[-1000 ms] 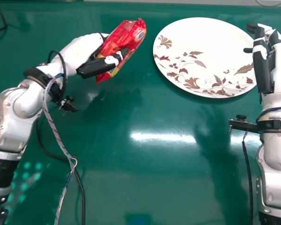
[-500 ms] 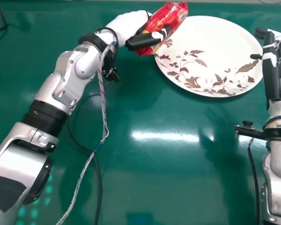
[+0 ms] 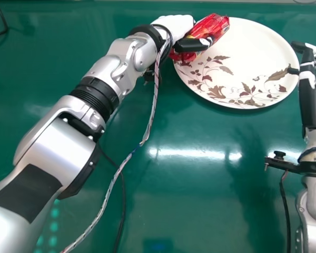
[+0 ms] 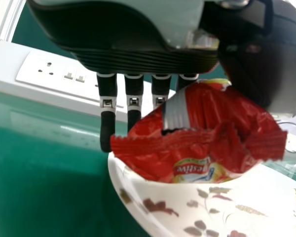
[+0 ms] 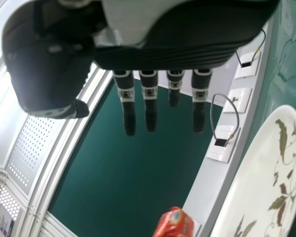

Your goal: Pick up biscuit and place it in the plate

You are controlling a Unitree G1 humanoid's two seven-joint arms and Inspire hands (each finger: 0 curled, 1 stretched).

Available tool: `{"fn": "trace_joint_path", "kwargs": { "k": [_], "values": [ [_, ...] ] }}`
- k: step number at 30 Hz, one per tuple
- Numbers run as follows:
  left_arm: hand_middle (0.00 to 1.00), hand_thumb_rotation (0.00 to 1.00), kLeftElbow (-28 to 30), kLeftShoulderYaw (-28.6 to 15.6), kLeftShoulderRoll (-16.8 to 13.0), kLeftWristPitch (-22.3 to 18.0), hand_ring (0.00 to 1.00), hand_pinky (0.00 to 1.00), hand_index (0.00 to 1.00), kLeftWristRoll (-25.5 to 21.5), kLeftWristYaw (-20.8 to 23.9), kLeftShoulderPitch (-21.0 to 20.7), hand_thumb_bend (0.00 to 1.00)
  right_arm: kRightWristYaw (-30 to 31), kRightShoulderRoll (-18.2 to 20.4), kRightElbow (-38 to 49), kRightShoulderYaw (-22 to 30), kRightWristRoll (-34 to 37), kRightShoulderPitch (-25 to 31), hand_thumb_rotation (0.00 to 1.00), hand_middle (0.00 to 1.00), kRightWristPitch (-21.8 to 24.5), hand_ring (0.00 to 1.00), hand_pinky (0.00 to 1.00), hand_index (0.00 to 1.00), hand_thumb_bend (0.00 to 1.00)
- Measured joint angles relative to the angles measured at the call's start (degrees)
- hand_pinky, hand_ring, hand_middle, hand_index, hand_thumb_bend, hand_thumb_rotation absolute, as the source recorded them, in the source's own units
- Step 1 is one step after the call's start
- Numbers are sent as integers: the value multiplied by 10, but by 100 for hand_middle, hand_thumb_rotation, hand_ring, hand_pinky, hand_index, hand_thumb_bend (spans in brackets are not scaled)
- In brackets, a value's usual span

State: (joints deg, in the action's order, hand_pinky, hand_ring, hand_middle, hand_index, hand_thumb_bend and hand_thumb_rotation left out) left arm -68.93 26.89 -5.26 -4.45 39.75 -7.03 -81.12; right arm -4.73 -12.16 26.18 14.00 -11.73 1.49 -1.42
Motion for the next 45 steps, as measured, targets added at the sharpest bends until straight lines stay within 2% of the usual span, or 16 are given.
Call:
{"fn": "trace_joint_path", "kwargs": {
  "k": [2,5,6,11,16,19,20,21,22,23,24,25,27,34,39,45],
  "values": [
    [67,5,-13,7,7,3,61,48,50,3,6,-3,48,1,6,3,-1,4,7,51,86,0,84,77,82,50],
    [58,6,-21,6,15,4,50,36,49,-4,19,-5,48,6,7,3,-2,12,16,48,87,-1,86,79,83,47],
    [62,6,-22,7,18,4,55,40,50,-4,24,-6,48,9,7,2,-2,15,17,48,87,-4,86,79,83,47],
    [63,4,-26,9,31,2,57,44,50,-4,33,-16,48,13,7,0,-2,20,17,43,87,-8,87,82,83,45],
    [50,4,-31,16,34,-14,42,32,49,-2,47,-16,48,11,7,-8,-7,1,16,43,85,-20,84,77,81,44],
    [46,1,-33,17,33,-25,35,26,51,0,69,-16,49,11,7,-12,-7,-3,16,43,86,-23,85,79,82,43],
    [46,1,-33,17,33,-30,38,30,50,0,84,-16,50,11,7,-14,-7,-3,16,42,86,-25,85,79,82,43],
    [47,0,-32,17,33,-36,48,38,52,0,96,-16,50,11,7,-17,-7,-3,16,40,86,-26,85,79,82,42],
    [65,24,-32,19,33,-41,61,49,75,4,107,-16,49,11,7,-20,-7,-2,15,39,87,-26,85,80,82,42],
    [82,41,-32,24,32,-43,75,62,87,9,114,-16,53,11,7,-22,-7,-2,15,40,87,-26,86,80,82,42],
    [93,56,-32,31,30,-44,90,77,95,15,115,-16,58,11,7,-23,-7,-2,15,39,87,-26,85,79,82,42],
    [96,65,-32,36,29,-44,95,86,97,19,115,-16,62,11,7,-23,-7,-2,15,38,87,-26,86,80,82,42],
    [99,77,-32,43,25,-44,99,94,99,25,115,-16,65,11,7,-24,-7,-2,14,37,87,-26,85,79,82,41],
    [100,81,-32,53,15,-44,100,93,100,28,109,-16,64,9,7,-34,-7,-6,9,35,86,-34,85,79,82,41],
    [100,81,-32,54,10,-44,100,94,100,29,103,-16,65,9,7,-34,-7,-6,3,39,87,-34,85,79,83,43],
    [100,81,-31,55,4,-44,100,97,100,29,103,-16,65,9,7,-34,-7,-6,0,37,86,-29,84,78,83,42]
  ]
}}
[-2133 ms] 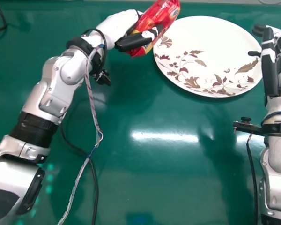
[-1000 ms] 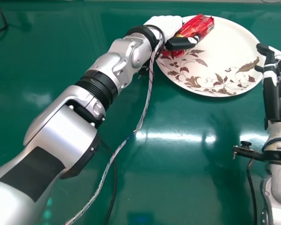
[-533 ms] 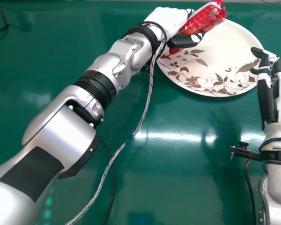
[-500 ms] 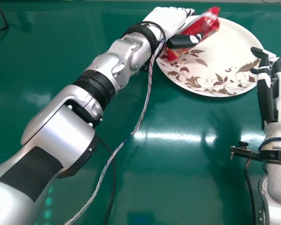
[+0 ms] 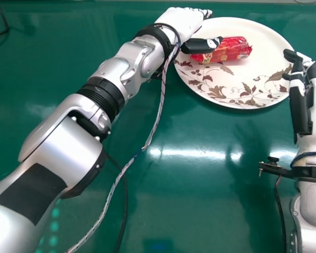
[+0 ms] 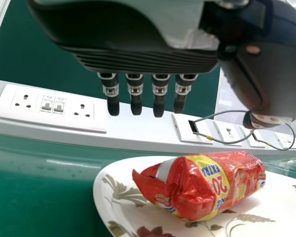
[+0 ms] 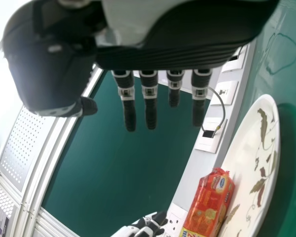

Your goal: Pick up biscuit and place it in the plate

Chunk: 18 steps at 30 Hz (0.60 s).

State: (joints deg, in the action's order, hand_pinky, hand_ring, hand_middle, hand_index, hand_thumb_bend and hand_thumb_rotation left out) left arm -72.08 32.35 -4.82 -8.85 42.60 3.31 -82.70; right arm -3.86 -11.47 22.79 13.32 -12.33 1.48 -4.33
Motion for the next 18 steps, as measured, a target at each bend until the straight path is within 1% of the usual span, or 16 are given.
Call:
{"fn": "trace_joint_path", "kwargs": {
  "k": [3,6,9,11,13,14,16,18],
  "values": [
    [100,78,0,0,-1,0,100,98,100,0,0,0,65,0,0,0,0,1,-2,38,86,3,84,77,83,43],
    [100,79,2,-1,-3,0,100,99,100,-3,0,0,65,-1,0,0,0,0,-4,39,86,4,83,76,82,43],
    [100,80,10,-1,-10,-9,100,96,100,-9,0,2,65,-1,1,0,-1,1,-5,38,86,6,83,76,83,43],
    [100,84,23,-1,-24,-21,100,95,100,-10,4,6,65,-2,2,0,-2,2,-7,37,86,6,82,74,82,43],
    [100,87,34,-1,-39,-29,100,93,100,-10,12,12,67,-5,3,0,-3,1,-8,39,86,6,83,75,82,43],
    [100,87,43,-1,-50,-36,99,91,100,-10,18,19,68,-6,3,0,-5,-1,-8,41,86,7,83,75,82,43],
    [100,89,63,-5,-70,-47,100,92,100,-12,28,37,68,-7,3,0,-7,-2,-10,41,87,14,84,77,83,43],
    [100,89,89,-15,-92,-53,100,91,100,-17,28,60,67,-7,3,-1,-10,-2,-13,39,87,20,85,78,83,42]
  ]
}}
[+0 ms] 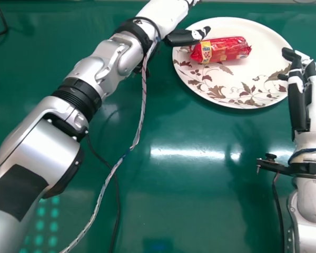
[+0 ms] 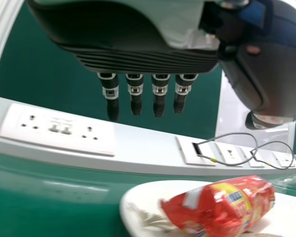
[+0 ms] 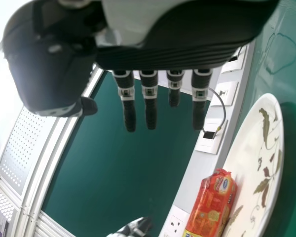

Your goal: Pick up biscuit and place it in the plate

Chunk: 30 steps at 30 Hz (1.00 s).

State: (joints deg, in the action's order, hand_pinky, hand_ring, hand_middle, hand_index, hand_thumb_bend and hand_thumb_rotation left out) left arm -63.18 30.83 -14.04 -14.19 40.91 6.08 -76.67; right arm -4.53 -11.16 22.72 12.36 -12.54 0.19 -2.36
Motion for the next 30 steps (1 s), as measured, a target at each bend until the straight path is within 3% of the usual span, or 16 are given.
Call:
{"fn": "trace_joint_path", "kwargs": {
  "k": [6,9,16,21,24,27,30],
  "values": [
    [99,91,123,-42,-82,-20,94,80,100,-18,9,91,68,-3,1,-16,-9,1,-20,42,87,0,86,79,84,42],
    [98,94,209,-77,-121,-22,93,80,100,-33,12,159,69,-3,1,-30,-13,2,-30,39,88,-4,87,80,84,41],
    [99,82,444,-187,-175,-23,93,81,100,-103,2,340,61,-4,1,-60,-15,7,-53,45,88,-14,87,81,84,43],
    [98,78,570,-263,-181,-16,92,76,100,-149,-7,450,60,-10,1,-66,-15,6,-64,44,88,-14,87,80,85,44],
    [100,71,629,-303,-176,-20,94,77,100,-184,-8,517,53,-10,1,-67,-14,7,-66,45,87,-11,86,79,84,46],
    [99,67,685,-334,-164,-24,91,75,100,-203,-9,587,55,-12,0,-70,-13,6,-70,47,86,-8,85,77,82,48],
    [99,63,729,-352,-145,-31,96,88,100,-215,-7,648,52,-14,-1,-77,-10,6,-77,49,85,-9,83,76,81,48]
  ]
}}
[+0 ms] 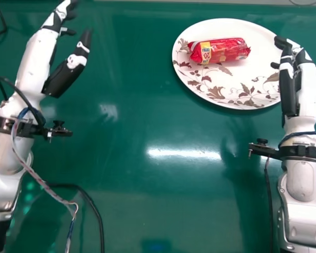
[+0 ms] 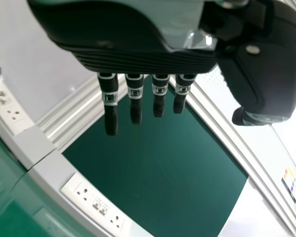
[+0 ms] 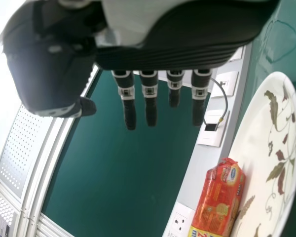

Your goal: Pick up biscuit and place it in the plate

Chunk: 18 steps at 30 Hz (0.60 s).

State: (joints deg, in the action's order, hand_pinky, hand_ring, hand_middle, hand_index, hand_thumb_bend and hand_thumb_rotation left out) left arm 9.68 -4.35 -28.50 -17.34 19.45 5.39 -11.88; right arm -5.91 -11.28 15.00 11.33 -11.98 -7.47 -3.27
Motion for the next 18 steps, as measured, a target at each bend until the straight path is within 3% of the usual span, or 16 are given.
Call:
{"fn": "trace_joint_path", "kwargs": {
  "k": [3,9,18],
  "values": [
    [100,65,30,-16,19,-5,99,97,100,-3,3,47,50,-5,-2,-7,2,-4,-2,52,83,-5,81,73,79,50],
    [100,69,60,-41,61,-32,99,96,100,-4,22,124,53,-8,-2,-5,4,-4,-2,48,83,-2,82,73,78,48],
    [97,61,62,-55,106,-55,95,93,100,-4,34,177,48,-8,-6,-12,15,-3,-1,49,82,-15,82,73,78,51]
  ]
}}
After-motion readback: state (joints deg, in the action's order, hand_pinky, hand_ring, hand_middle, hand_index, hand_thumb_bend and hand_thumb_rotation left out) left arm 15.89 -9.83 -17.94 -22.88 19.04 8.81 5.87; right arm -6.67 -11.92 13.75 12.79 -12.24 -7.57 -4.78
